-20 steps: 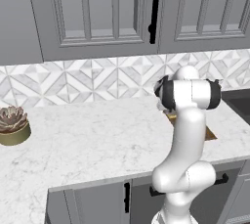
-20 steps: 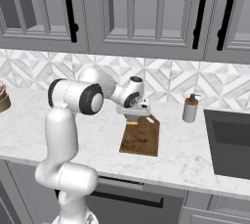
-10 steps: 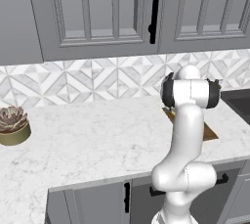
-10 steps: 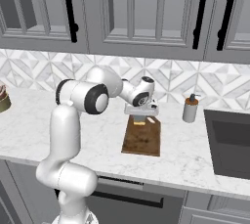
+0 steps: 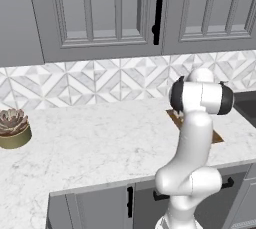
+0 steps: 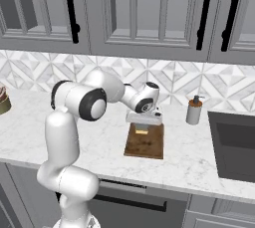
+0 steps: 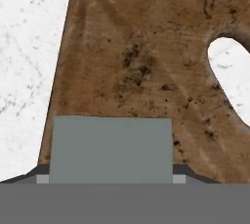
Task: Pick up the sponge from the counter and clean the cutting board by briefly scrubbing or pressing down on the cutting board. Once finished, release the sponge.
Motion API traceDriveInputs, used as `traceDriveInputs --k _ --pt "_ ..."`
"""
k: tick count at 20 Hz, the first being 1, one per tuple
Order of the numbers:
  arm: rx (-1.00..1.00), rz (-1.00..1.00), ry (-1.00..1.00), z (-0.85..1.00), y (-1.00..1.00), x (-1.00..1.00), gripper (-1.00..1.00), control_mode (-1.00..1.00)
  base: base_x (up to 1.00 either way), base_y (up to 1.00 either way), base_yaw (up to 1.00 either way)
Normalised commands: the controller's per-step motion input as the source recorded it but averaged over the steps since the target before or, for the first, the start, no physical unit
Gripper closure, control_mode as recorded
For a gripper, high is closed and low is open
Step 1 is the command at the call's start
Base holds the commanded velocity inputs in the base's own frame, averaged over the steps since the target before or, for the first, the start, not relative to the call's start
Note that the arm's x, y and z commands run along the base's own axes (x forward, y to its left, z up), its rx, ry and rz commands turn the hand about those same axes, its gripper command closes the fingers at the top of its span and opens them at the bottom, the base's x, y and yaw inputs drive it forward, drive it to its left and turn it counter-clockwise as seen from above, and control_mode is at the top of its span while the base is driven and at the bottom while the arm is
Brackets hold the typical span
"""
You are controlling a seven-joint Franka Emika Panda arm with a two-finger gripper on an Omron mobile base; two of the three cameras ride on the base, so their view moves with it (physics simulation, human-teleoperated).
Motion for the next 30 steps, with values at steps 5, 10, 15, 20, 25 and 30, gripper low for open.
traceDriveInputs --k 5,10,15,20,25,30 --pt "0.00 0.00 0.00 -0.20 0.00 -0.79 1.00 -1.00 0.00 0.00 0.00" --pt "0.00 0.00 -0.03 -0.13 0.00 -0.70 1.00 -1.00 0.00 0.00 0.00" --pt "0.00 0.00 -0.06 -0.11 -0.01 -0.58 1.00 -1.00 0.00 0.00 0.00" --pt "0.00 0.00 -0.05 -0.13 -0.04 -0.52 1.00 -1.00 0.00 0.00 0.00" --pt "0.01 0.00 0.00 -0.03 -0.40 -0.12 1.00 -1.00 0.00 0.00 0.00" --pt "0.03 0.02 0.00 0.00 -0.58 0.01 1.00 -1.00 0.00 0.00 0.00"
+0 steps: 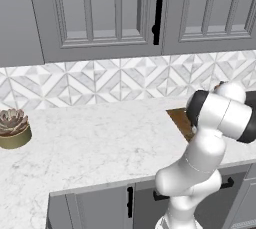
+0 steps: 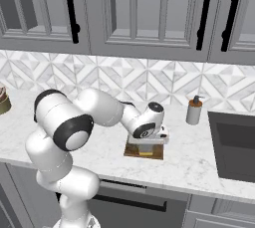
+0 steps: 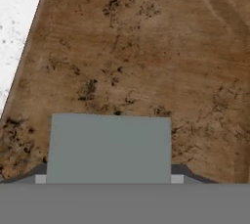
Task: Pick up the sponge from the counter and clean the cutting board by briefly scrubbing or pressing down on the cutting board. Once finished, release the sponge.
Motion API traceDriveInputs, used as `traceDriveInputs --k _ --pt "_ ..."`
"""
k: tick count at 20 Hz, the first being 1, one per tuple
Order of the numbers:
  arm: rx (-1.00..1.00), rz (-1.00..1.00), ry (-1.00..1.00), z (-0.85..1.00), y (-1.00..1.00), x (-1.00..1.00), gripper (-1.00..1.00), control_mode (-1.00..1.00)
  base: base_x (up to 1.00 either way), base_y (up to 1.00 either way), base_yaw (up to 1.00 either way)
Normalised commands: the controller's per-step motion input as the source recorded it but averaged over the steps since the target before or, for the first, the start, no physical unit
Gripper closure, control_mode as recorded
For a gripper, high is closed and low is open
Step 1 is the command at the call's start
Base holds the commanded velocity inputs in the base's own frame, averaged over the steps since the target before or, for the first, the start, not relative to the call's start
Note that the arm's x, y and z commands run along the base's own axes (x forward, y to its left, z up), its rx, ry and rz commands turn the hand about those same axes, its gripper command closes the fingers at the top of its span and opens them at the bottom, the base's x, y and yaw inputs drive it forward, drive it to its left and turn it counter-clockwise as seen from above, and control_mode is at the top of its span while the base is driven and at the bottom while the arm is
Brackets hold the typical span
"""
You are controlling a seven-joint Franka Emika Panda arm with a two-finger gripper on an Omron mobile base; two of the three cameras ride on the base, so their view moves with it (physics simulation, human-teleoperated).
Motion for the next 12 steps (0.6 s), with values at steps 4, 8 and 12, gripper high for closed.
traceDriveInputs --k 4,8,12 --pt "0.02 0.01 0.00 0.00 -0.56 0.00 1.00 -1.00 0.00 0.00 0.00" --pt "0.03 0.03 0.00 0.00 -0.42 0.03 1.00 -1.00 0.00 0.00 0.00" --pt "0.00 0.09 -0.01 0.00 -0.03 0.24 1.00 -1.00 0.00 0.00 0.00"
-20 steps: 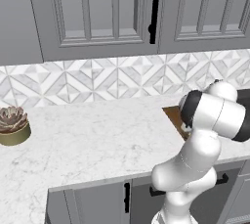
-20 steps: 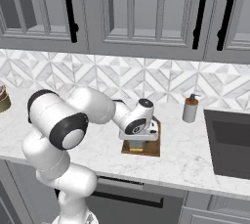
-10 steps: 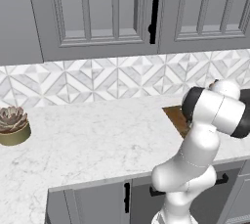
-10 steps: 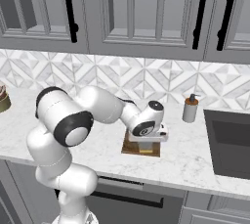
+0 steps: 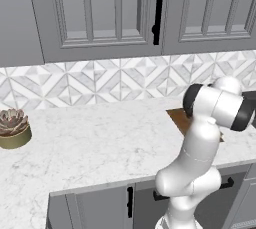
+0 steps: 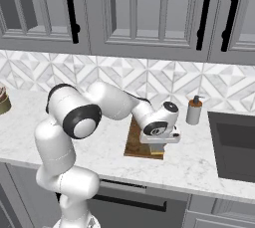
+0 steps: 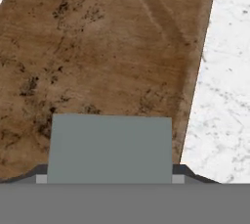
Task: Pick up the sponge from the counter and clean the cutting board by briefly scrubbing or pressing down on the cutting board. Once finished, release the sponge.
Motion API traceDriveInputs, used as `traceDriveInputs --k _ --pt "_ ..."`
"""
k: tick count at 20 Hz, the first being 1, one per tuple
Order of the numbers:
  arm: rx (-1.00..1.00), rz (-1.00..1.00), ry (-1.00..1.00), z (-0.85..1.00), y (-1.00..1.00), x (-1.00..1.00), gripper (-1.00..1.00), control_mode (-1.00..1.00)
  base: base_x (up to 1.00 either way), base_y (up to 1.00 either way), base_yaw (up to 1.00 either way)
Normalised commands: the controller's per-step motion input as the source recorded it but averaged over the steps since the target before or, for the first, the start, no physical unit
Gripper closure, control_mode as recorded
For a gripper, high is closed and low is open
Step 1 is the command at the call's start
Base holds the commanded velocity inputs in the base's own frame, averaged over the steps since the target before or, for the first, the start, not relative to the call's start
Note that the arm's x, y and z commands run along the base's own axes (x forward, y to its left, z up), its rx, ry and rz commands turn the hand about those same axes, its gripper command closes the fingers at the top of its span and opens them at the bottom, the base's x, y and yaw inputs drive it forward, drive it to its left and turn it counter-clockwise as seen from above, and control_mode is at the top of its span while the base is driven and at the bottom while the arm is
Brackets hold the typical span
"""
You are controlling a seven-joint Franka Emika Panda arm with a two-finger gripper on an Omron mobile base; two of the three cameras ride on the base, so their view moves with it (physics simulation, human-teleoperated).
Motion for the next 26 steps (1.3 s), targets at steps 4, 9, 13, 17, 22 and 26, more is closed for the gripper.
traceDriveInputs --k 4,9,13,17,22,26 --pt "0.00 0.11 0.00 -0.01 0.07 0.51 1.00 -1.00 0.00 0.00 0.00" --pt "0.00 0.11 0.00 -0.05 0.19 0.68 1.00 -1.00 0.00 0.00 0.00" --pt "0.00 0.11 0.00 -0.09 0.14 0.77 1.00 -1.00 0.00 0.00 0.00" --pt "0.00 0.11 0.00 -0.11 0.05 0.77 1.00 -1.00 0.00 0.00 0.00" --pt "0.00 0.10 0.00 -0.05 0.06 0.75 1.00 -1.00 0.00 0.00 0.00" --pt "0.06 0.06 0.00 0.00 0.09 0.47 1.00 -1.00 0.00 0.00 0.00"
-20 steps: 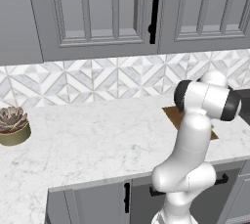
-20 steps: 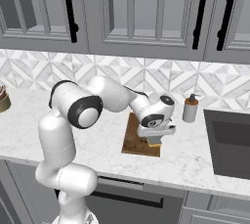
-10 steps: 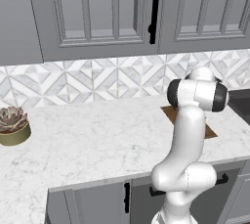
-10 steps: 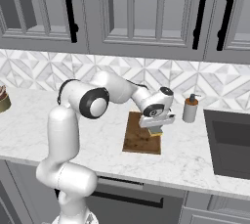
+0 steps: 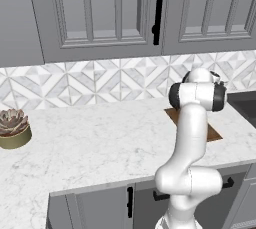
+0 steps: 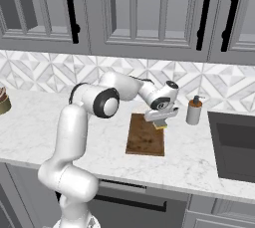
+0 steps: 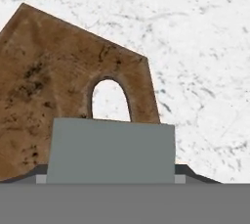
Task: Pick up the sponge from the counter and clean the cutting board by briefly scrubbing or pressing down on the cutting board. Once finished, release the sponge.
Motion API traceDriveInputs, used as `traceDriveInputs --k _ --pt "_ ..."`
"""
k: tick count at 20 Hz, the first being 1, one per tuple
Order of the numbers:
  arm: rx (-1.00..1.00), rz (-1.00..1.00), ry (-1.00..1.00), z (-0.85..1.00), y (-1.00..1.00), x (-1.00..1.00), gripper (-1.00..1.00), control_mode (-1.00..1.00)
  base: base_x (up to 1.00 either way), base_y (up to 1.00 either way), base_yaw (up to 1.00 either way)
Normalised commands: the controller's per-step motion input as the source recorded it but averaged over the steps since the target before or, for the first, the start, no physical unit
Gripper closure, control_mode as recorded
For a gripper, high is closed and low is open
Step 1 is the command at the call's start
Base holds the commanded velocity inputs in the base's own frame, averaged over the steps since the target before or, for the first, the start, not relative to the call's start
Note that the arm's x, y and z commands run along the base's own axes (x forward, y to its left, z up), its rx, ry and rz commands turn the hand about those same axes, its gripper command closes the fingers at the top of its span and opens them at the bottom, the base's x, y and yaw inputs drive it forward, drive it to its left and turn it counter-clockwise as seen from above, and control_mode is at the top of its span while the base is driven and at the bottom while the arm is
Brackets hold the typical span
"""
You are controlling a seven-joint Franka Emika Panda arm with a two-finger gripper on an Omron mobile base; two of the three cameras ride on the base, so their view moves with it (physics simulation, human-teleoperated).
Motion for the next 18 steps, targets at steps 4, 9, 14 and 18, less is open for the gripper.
traceDriveInputs --k 4,9,14,18 --pt "0.03 0.05 0.00 0.00 0.00 -0.26 1.00 -1.00 0.00 0.00 0.00" --pt "0.00 0.09 -0.14 0.04 0.21 -0.98 1.00 -1.00 0.00 0.00 0.00" --pt "-0.11 0.06 -0.29 0.02 0.93 -1.00 1.00 -1.00 0.00 0.00 0.00" --pt "-0.11 0.00 -0.29 0.00 1.00 -0.95 1.00 -1.00 0.00 0.00 0.00"
